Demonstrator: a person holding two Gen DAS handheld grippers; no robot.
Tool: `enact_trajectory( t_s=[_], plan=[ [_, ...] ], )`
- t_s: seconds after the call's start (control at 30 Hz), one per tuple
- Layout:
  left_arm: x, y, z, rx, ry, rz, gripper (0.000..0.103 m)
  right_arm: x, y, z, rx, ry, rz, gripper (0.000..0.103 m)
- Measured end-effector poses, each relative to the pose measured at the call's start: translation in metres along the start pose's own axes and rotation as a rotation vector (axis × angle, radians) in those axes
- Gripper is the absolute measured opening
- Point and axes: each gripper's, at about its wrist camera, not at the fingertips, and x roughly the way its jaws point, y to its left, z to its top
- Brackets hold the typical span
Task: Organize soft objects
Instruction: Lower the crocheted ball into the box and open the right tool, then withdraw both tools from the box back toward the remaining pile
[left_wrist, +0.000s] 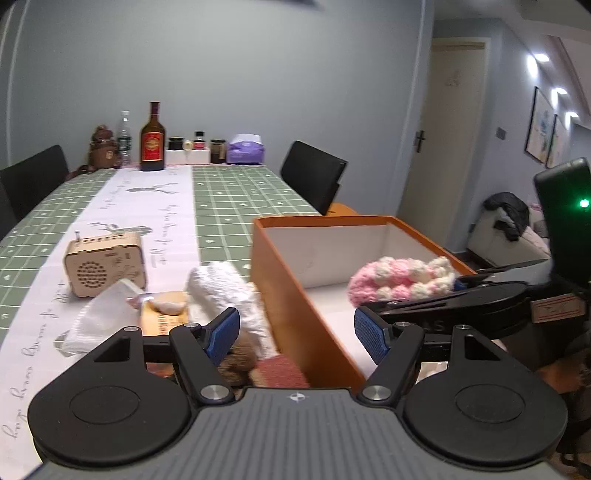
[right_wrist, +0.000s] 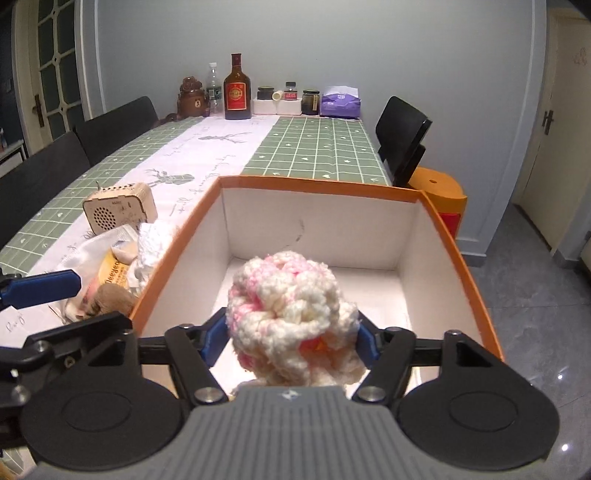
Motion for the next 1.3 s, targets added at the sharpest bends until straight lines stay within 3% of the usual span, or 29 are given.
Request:
enact_trajectory(
  t_s=[0.13, 0.27, 0.37, 0.47, 0.6, 0.8, 1.07, 1.3],
  plan=[
    [0.003, 0.008, -0.002, 0.005, 0.012, 0.046, 0.083, 0.002, 0.005, -0.002, -0.039, 0.026, -0.019, 0.072],
    [0.005, 0.013, -0.003, -0.001, 0.022, 0.047, 0.083, 0.000, 0.009, -0.002, -0.073, 0.033, 0.010, 0.085],
    [0.003, 0.014, -0.004, 0.011, 0.022, 0.054, 0.083, -0.003, 0.010, -0.003, -0.089, 0.027, 0.011, 0.088],
    [-0.003, 0.013, -0.005, 0.037, 0.014, 0.053, 0.083, -0.006, 0.012, -0.003, -0.107, 0.021, 0.029, 0.100],
    [-0.009, 0.015, -0.003, 0.041, 0.004, 0.070, 0.084, -0.008, 0.020, -0.004, -0.164, 0.023, 0.017, 0.100],
    [-0.018, 0.017, 0.001, 0.009, 0.000, 0.096, 0.084, -0.019, 0.034, -0.012, -0.247, -0.044, -0.030, 0.100],
    [-0.027, 0.017, 0.007, 0.011, 0.003, 0.142, 0.085, -0.030, 0.031, -0.013, -0.139, -0.060, -0.099, 0.100],
    [-0.051, 0.017, 0.016, 0.046, -0.027, 0.167, 0.085, -0.057, 0.032, -0.010, -0.083, -0.112, -0.082, 0.100]
  ],
)
